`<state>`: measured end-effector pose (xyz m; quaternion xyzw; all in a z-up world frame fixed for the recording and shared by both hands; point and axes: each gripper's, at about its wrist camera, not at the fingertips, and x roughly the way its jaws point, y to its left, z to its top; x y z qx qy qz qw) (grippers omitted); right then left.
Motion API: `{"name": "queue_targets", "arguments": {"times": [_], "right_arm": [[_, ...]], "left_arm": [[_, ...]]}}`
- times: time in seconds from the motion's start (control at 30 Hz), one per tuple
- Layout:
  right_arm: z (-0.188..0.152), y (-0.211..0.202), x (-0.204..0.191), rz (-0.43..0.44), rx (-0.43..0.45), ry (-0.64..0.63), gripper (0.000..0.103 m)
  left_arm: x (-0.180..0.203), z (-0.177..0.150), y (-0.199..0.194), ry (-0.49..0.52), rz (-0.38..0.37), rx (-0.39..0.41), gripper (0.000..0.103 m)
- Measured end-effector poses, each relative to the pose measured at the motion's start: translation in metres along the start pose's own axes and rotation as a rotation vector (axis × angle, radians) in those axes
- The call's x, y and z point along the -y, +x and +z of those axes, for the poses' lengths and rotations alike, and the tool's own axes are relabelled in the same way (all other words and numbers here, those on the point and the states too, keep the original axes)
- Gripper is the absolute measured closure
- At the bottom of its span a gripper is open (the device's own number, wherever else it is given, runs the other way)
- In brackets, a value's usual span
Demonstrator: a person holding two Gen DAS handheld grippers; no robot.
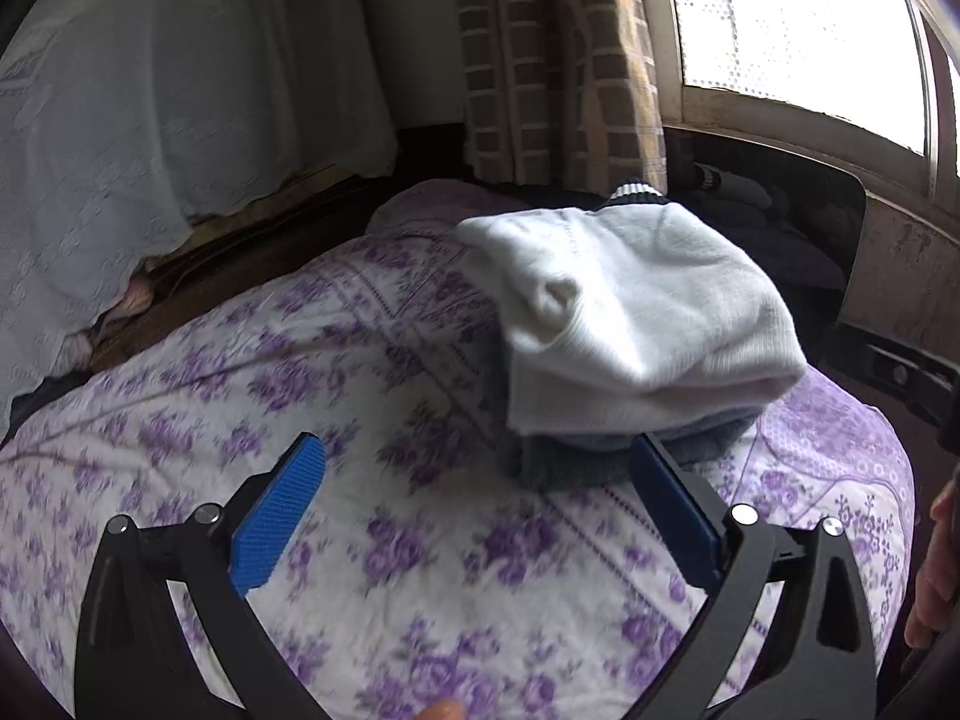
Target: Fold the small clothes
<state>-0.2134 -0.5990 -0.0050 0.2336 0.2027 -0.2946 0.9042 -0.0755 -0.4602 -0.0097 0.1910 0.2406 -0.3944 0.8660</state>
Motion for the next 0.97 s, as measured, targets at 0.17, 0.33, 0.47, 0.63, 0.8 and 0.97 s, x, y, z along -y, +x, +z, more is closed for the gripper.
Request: {"name": "queue_targets", "arguments": {"times": [0.17, 0.33, 0.47, 0.63, 0.8, 0.97], "right_arm": [[-0.022, -0.017, -0.012, -0.039, -0.008, -0.016, 0.004], [-0.036, -0.029, -0.022, -0.061, -0.028, -0.043, 0.004], [-0.043, -0.030, -0.026, -0.079, -0.050, -0.064, 0.004], [-0.045, -0.037, -0.026, -0.073, -0.044, -0.051, 0.004], [-0.044, -0.043, -0.033, -0.062, -0.034, -0.064, 0.004], [-0.043, -0.047, -0.040, -0.054, -0.029, -0.080, 0.004]], "left_arm": [[-0.013, -0.020, -0.025, -0.037, 0.001, -0.005, 0.004], [-0.014, -0.030, -0.043, -0.022, 0.001, 0.008, 0.004], [-0.012, -0.035, -0.054, -0.013, -0.015, 0.016, 0.004], [-0.007, -0.038, -0.067, 0.003, -0.054, 0.049, 0.004], [-0.002, -0.038, -0.072, 0.007, -0.040, 0.031, 0.004], [-0.002, -0.039, -0.074, -0.001, -0.048, 0.031, 0.004]]}}
